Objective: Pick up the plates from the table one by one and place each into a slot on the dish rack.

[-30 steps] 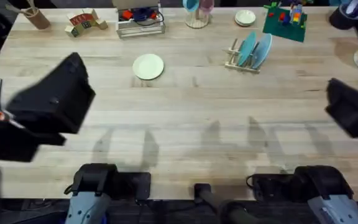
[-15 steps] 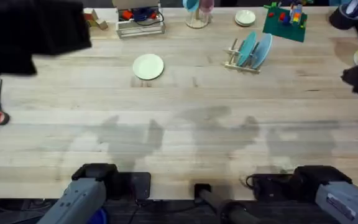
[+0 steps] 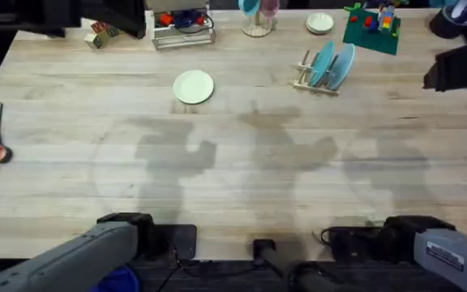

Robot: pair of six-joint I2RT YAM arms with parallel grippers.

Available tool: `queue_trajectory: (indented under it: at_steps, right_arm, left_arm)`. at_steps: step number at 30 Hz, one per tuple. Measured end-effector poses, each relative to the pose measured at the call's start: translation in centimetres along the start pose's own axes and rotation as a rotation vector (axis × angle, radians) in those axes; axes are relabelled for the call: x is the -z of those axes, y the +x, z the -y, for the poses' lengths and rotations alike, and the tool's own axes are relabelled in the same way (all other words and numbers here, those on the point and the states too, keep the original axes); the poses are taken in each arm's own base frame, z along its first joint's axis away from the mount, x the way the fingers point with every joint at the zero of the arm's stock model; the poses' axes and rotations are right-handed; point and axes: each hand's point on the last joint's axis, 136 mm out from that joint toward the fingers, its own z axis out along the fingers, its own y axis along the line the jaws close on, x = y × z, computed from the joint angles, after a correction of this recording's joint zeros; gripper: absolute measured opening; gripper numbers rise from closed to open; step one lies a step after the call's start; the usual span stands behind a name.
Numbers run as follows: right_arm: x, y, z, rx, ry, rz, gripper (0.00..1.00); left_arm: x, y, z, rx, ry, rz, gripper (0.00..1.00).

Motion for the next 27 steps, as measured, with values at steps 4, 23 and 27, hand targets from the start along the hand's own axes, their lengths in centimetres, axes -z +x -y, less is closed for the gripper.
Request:
queue_trajectory:
  at_steps: [4,23,27]
  right_arm:
    - [-0.02,-0.01,0.0,0.0,0.0,-0.002,0.992]
    - [0.0,-0.06,0.01,0.0,0.0,0.001,0.994]
    - [0.0,-0.06,0.01,0.0,0.0,0.001,0.993]
  left_arm:
    - [-0.27,-0.27,0.13,0.0,0.01,-0.001,0.993]
    - [-0.23,-0.12,0.69,-0.002,0.043,-0.006,0.044]
    - [-0.23,0.01,0.84,0.0,0.051,-0.012,0.042]
